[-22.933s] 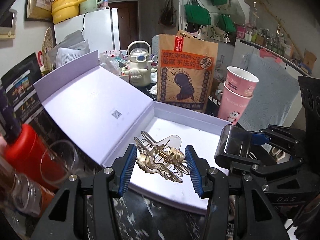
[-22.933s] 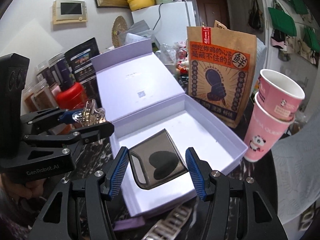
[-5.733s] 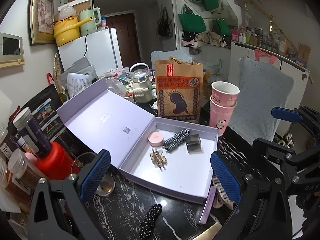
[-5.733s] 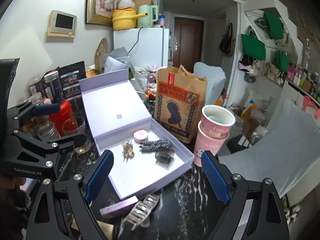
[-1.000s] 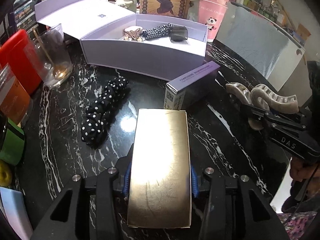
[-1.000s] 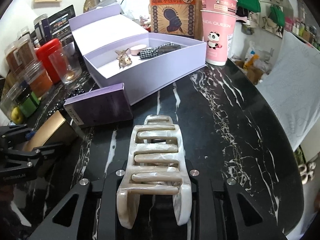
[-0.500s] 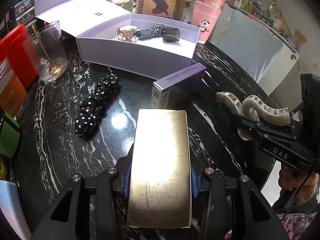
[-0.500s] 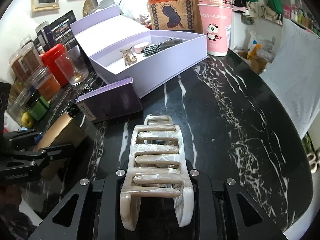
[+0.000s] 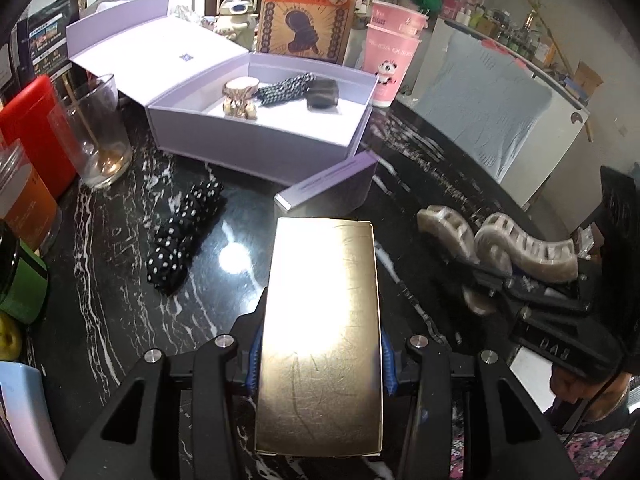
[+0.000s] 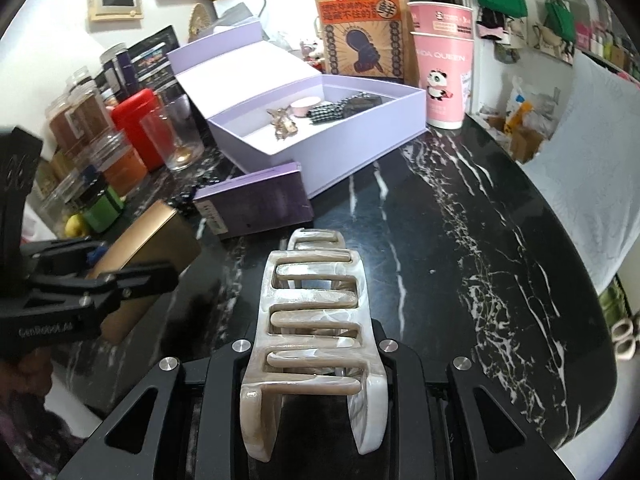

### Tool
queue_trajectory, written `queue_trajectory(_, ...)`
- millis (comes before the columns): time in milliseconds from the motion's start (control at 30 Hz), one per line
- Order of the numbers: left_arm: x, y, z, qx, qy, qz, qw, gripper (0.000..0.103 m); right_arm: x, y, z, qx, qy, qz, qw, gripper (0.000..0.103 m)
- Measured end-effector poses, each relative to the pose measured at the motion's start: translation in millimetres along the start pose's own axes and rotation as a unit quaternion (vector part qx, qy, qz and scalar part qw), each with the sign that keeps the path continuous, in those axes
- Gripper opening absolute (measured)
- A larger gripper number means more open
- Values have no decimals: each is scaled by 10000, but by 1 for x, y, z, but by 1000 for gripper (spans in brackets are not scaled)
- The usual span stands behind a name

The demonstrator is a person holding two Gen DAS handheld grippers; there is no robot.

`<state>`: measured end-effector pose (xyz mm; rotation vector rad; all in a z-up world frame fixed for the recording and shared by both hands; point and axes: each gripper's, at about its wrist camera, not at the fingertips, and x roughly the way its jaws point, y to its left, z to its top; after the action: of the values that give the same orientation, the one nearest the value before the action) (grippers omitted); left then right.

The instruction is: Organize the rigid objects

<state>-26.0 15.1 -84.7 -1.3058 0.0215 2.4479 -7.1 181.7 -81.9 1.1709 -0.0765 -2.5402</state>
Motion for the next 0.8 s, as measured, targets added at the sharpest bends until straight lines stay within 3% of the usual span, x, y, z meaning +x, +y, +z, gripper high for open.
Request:
queue_trajectory(133, -5, -3, 8, -51, -92, -207, 9997, 44, -6, 5, 2, -67, -37, 88, 9999, 26)
queue_trajectory(800, -30, -5, 47, 107, -548, -271, 9981, 44, -26, 20, 37, -393, -291, 477, 9977, 26)
